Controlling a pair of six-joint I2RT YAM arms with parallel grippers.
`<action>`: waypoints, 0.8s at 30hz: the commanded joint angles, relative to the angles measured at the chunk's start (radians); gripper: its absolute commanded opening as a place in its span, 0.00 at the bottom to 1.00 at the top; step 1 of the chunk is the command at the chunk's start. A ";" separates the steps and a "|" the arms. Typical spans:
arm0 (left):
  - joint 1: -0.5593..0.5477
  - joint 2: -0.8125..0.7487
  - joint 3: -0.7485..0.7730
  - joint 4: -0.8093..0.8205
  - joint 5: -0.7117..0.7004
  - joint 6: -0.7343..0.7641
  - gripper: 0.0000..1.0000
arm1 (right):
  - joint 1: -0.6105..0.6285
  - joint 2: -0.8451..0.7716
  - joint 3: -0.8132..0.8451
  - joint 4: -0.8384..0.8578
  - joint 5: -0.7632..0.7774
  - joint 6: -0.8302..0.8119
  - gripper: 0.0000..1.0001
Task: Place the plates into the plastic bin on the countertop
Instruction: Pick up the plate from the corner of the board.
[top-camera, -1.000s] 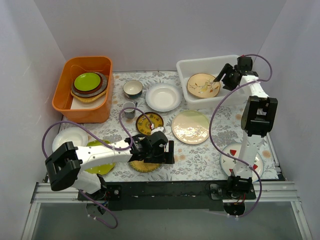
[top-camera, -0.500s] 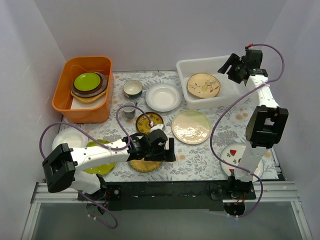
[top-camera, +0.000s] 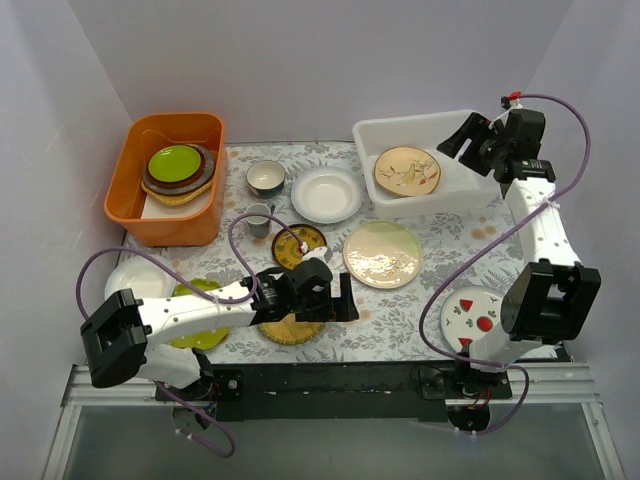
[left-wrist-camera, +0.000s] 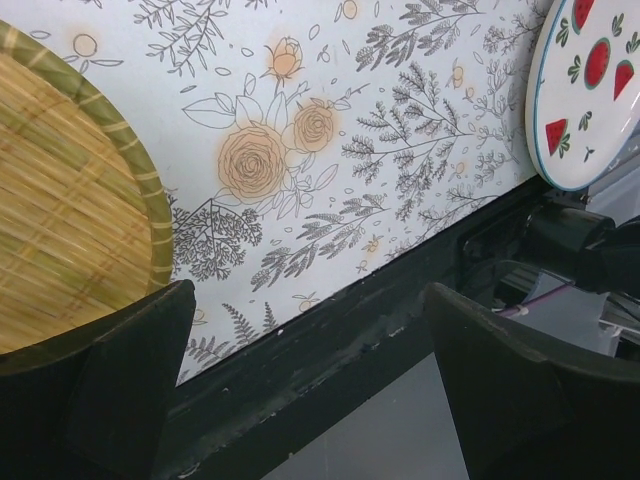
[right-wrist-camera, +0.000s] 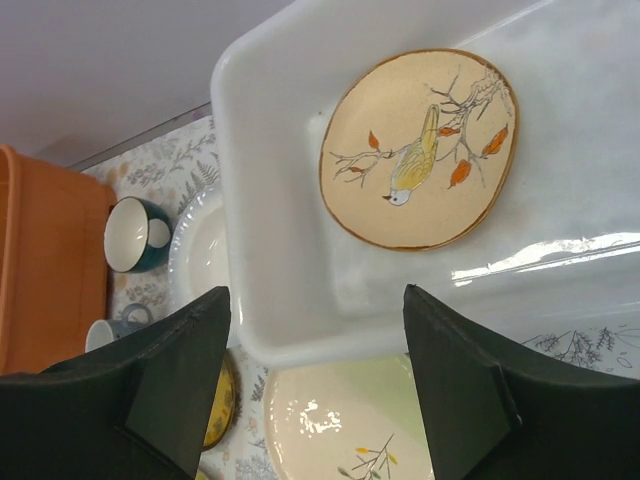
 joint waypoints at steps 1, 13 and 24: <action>-0.003 -0.036 -0.037 0.114 0.045 -0.025 0.98 | -0.005 -0.097 -0.023 0.021 -0.088 -0.002 0.76; -0.012 0.133 -0.025 0.364 0.160 -0.084 0.98 | -0.007 -0.389 -0.260 0.009 -0.163 0.026 0.75; -0.026 0.413 0.170 0.536 0.224 -0.096 0.96 | -0.008 -0.524 -0.294 -0.060 -0.192 0.037 0.75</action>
